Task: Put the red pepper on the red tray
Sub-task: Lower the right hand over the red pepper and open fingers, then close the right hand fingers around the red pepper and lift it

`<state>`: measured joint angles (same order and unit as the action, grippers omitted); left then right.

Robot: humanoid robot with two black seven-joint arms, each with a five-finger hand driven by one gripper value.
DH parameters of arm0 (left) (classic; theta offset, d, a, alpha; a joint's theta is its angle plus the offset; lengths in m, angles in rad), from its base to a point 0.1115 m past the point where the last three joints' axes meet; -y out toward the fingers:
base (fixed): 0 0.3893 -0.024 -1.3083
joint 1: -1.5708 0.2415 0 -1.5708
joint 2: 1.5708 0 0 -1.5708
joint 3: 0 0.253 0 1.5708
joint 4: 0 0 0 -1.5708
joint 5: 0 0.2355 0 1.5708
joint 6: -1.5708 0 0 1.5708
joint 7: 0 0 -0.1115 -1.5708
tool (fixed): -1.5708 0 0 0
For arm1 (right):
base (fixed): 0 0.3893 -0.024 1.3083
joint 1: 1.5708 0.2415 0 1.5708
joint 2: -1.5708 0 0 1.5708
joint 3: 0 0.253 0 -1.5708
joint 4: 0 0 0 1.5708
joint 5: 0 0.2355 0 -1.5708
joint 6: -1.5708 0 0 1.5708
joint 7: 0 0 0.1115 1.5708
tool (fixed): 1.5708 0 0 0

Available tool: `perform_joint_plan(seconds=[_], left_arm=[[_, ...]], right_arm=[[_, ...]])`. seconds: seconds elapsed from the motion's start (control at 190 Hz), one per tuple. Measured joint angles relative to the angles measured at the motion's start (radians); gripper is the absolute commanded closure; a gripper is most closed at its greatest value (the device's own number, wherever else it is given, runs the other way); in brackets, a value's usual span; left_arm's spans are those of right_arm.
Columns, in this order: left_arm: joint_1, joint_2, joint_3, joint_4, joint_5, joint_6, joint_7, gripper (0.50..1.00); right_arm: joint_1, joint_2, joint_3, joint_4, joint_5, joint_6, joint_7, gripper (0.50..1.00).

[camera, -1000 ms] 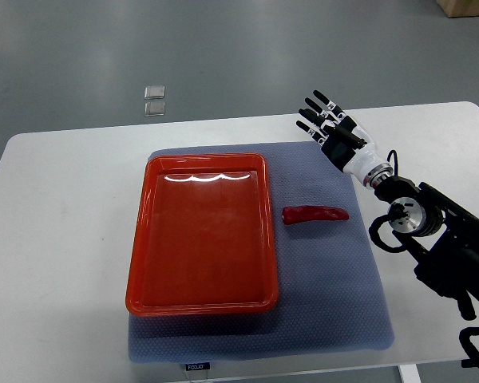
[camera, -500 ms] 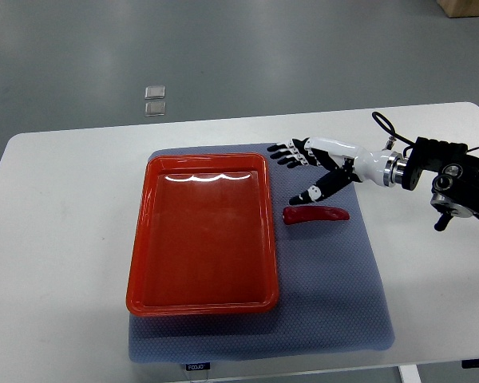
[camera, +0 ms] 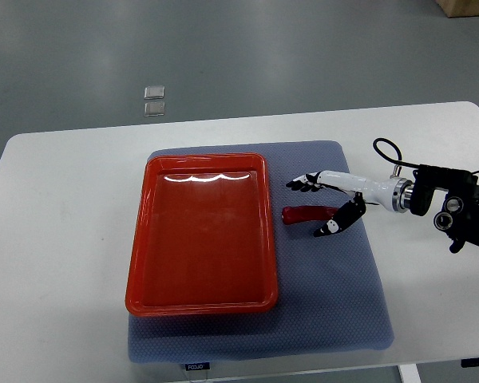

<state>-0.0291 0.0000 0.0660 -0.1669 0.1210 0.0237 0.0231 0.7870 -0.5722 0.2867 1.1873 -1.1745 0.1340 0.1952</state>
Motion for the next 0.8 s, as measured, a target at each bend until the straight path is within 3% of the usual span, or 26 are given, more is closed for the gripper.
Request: perform_joint_plan(seconds=[0.295, 0.526, 0.663, 0.8], left_arm=[[0.000, 0.000, 0.000, -0.001, 0.000, 0.000, 0.001, 0.500], [0.000, 0.000, 0.000, 0.001, 0.000, 0.000, 0.001, 0.500], [0.000, 0.000, 0.000, 0.002, 0.000, 0.001, 0.001, 0.500], [0.000, 0.000, 0.000, 0.003, 0.000, 0.001, 0.001, 0.500]], right_arm=[[0.003, 0.029, -0.036, -0.042, -0.022, -0.070, -0.001, 0.634], [0.009, 0.047, -0.049, -0.058, -0.025, -0.078, -0.001, 0.771], [0.010, 0.050, -0.064, -0.065, -0.044, -0.095, 0.000, 0.783], [0.006, 0.061, -0.068, -0.073, -0.053, -0.101, 0.001, 0.854]])
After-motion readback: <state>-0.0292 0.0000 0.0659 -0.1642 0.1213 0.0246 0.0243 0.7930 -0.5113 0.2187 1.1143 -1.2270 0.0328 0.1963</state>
